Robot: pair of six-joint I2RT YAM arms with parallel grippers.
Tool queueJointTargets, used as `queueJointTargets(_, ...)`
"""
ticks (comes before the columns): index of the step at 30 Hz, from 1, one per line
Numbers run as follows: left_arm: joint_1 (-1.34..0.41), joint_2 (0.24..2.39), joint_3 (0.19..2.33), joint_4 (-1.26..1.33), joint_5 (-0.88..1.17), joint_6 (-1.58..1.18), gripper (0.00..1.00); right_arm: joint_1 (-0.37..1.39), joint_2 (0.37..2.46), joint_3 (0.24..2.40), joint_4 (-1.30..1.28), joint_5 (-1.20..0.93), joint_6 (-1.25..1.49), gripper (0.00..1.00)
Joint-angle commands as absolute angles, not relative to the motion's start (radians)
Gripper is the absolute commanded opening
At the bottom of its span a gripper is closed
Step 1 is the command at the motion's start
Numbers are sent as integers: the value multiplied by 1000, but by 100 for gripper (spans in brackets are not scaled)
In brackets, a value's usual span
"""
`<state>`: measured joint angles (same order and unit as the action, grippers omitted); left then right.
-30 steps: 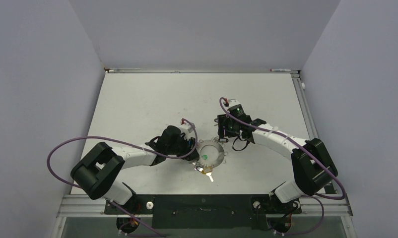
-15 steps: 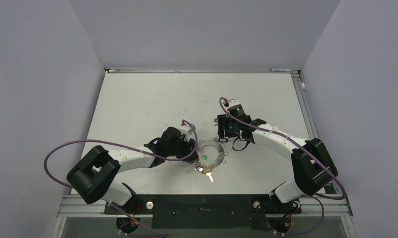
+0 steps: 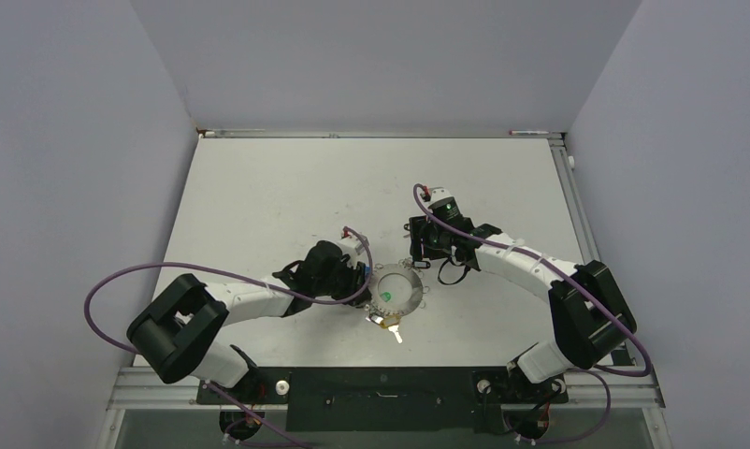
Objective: Put the keys on the keyring
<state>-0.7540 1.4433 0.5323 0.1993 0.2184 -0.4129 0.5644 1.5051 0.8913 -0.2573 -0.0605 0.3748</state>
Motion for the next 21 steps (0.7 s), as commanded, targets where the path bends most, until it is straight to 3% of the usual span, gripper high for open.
queueJointTargets(1, -763, 1456, 534, 210, 184, -401, 25, 574, 1483, 890, -246, -63, 367, 57)
queueJointTargets(7, -772, 1471, 534, 215, 157, -391, 15, 575, 1481, 891, -249, -63, 365, 56)
queueJointTargets(11, -776, 1491, 538, 211, 133, -384, 0, 575, 1480, 891, -252, -63, 364, 56)
queueJointTargets(21, -800, 1408, 487, 264, 64, -351, 0, 577, 1474, 891, -257, -59, 362, 56)
